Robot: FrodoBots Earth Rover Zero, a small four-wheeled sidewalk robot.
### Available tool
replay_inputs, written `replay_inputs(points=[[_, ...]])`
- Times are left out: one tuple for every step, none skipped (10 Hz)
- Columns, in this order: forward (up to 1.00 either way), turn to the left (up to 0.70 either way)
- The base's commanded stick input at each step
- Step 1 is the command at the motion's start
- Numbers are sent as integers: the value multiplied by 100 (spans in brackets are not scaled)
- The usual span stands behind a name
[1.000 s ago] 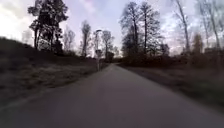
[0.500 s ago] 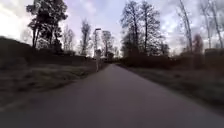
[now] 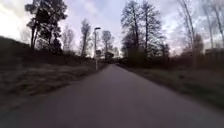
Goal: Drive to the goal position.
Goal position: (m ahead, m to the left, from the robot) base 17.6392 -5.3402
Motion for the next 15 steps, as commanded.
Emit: replay_inputs(points=[[100, 1], [100, 1], [100, 1], [100, 1], [100, 1], [100, 1], [100, 1], [100, 1], [100, 1], [100, 1], [100, 1], [100, 1], [100, 1], [100, 1], [100, 1]])
